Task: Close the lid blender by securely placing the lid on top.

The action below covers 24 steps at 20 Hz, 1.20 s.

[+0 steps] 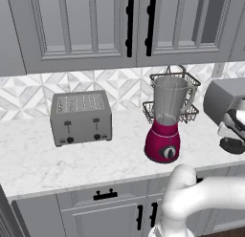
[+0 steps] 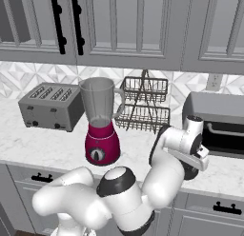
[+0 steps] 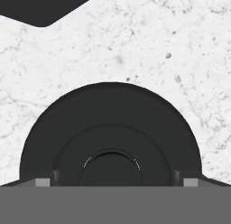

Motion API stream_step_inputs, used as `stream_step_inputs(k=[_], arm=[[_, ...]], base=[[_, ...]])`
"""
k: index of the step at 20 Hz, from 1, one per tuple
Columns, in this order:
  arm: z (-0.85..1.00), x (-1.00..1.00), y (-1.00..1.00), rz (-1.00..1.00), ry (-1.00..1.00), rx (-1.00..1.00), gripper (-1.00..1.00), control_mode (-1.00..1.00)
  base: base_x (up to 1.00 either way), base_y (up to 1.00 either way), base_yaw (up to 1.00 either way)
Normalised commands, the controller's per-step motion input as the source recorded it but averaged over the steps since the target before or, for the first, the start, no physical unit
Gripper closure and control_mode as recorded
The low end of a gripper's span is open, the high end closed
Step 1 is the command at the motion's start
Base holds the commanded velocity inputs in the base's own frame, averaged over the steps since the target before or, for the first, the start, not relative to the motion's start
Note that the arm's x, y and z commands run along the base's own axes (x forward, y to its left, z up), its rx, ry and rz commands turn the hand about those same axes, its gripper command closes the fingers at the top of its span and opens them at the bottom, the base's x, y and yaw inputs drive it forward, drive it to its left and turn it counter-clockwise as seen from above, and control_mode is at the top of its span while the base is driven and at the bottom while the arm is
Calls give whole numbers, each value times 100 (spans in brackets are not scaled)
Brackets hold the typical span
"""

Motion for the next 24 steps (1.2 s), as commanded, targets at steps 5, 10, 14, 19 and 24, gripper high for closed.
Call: stream_step_inputs(k=[5,10,14,19,24], arm=[[-28,0,17,0,3,-1,100,-100],[-1,0,0,0,0,0,100,-100],[0,0,0,0,-1,0,100,-100],[0,0,0,0,0,0,100,-100],[21,-16,0,3,-2,0,100,-100]], base=[[0,0,0],[0,0,0],[0,0,0],[0,0,0],[0,0,0]])
